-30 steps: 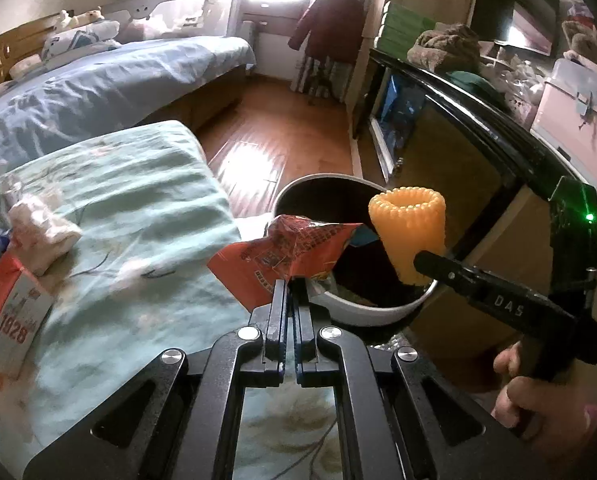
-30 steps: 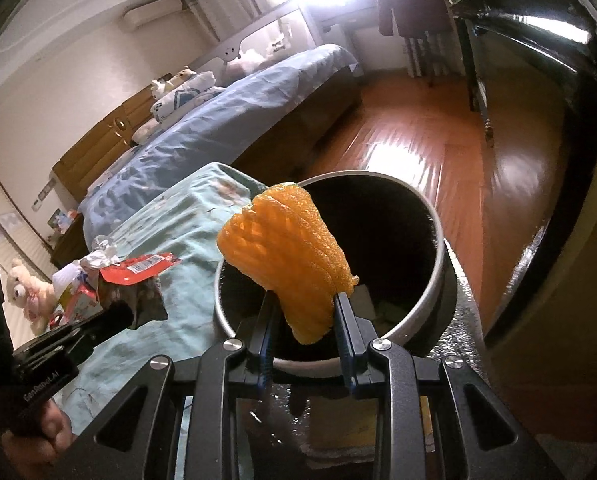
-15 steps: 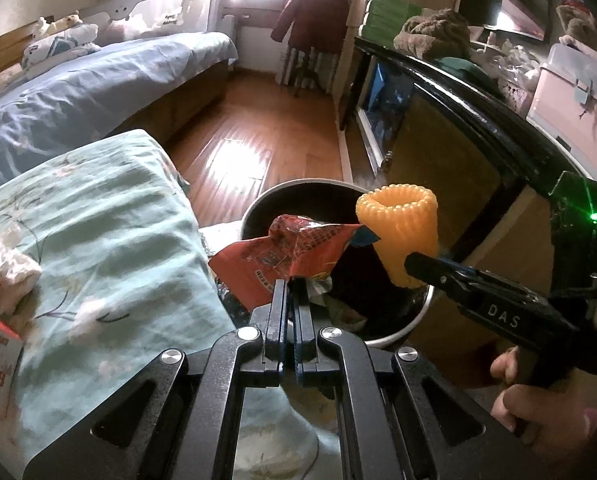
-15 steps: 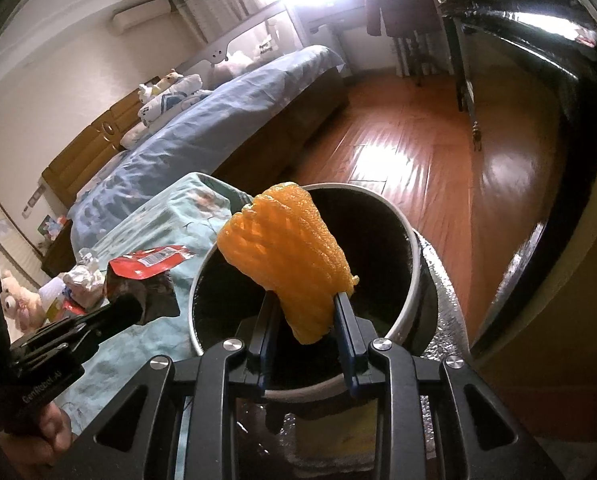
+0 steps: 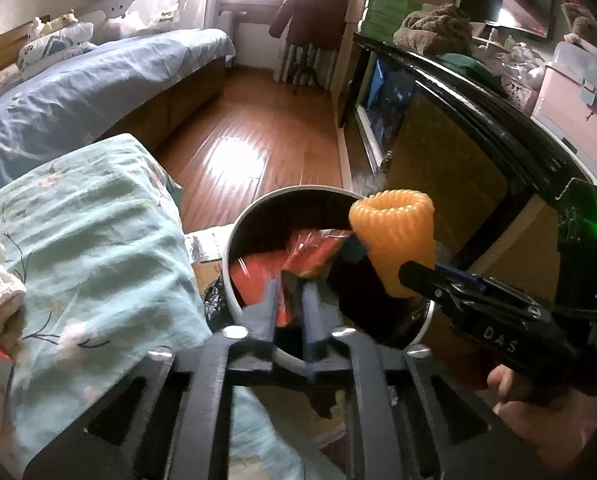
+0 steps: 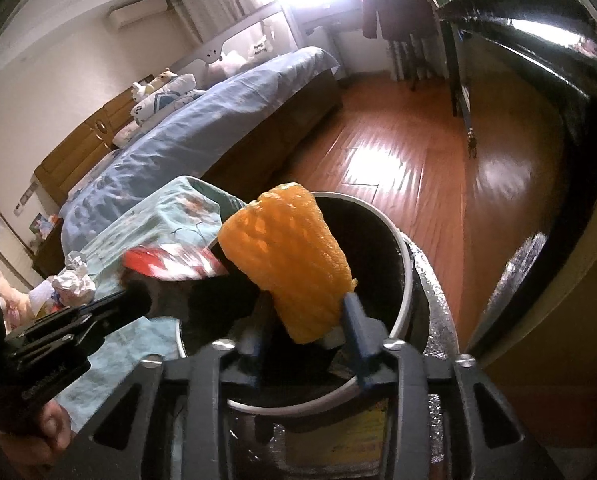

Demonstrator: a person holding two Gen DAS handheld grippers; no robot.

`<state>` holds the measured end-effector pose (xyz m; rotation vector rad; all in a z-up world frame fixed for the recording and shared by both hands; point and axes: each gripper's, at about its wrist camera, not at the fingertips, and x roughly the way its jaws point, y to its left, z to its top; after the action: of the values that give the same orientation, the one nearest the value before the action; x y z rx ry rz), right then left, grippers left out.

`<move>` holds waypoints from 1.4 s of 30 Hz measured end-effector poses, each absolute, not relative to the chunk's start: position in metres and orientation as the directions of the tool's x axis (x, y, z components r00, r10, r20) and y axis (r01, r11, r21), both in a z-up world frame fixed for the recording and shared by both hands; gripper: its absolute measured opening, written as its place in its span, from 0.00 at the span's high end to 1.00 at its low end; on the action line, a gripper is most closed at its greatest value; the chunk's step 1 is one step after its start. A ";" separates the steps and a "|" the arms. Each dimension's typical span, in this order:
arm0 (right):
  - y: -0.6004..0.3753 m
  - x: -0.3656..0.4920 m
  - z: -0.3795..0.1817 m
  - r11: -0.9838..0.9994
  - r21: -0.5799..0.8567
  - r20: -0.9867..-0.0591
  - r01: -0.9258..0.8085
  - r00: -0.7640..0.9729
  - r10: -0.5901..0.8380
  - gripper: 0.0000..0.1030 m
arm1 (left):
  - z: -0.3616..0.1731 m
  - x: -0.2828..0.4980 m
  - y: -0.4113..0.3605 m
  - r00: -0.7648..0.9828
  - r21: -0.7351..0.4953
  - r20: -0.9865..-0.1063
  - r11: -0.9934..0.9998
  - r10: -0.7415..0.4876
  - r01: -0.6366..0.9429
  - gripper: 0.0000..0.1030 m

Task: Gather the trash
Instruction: 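Move both held items over the bin and open both grippers, then grasp the red snack bag with the left gripper while the right grasps the red milk carton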

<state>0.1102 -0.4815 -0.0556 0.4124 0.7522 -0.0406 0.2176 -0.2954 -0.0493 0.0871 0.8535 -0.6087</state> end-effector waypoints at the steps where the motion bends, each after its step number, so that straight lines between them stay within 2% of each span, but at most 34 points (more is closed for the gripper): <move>1: -0.482 0.110 -0.055 0.919 0.351 -0.671 0.182 0.733 0.111 0.48 | -0.049 0.217 -0.294 0.503 -0.167 -0.726 0.830 -0.469 0.533 0.66; 3: -0.483 0.109 -0.055 0.918 0.348 -0.671 0.189 0.734 0.103 0.41 | -0.048 0.215 -0.292 0.515 -0.164 -0.719 0.834 -0.467 0.526 0.60; 9: -0.481 0.105 -0.051 0.918 0.349 -0.661 0.188 0.743 0.099 0.38 | -0.049 0.208 -0.278 0.525 -0.166 -0.721 0.848 -0.452 0.503 0.60; 13: -0.471 0.102 -0.046 0.920 0.356 -0.651 0.165 0.750 0.117 0.29 | -0.052 0.200 -0.256 0.531 -0.177 -0.725 0.863 -0.439 0.472 0.60; 16: -0.461 0.101 -0.044 0.917 0.372 -0.644 0.143 0.751 0.144 0.23 | -0.053 0.192 -0.237 0.541 -0.187 -0.723 0.875 -0.430 0.446 0.55; 42: -0.312 0.102 -0.038 0.887 0.423 -0.608 -0.184 0.668 0.428 0.14 | -0.063 0.135 -0.052 0.642 -0.238 -0.719 0.962 -0.267 0.133 0.55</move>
<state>0.1019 -0.3119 -0.0376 0.3420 0.7658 0.3531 0.1354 -0.0516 -0.0628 -0.1685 0.8447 -0.2292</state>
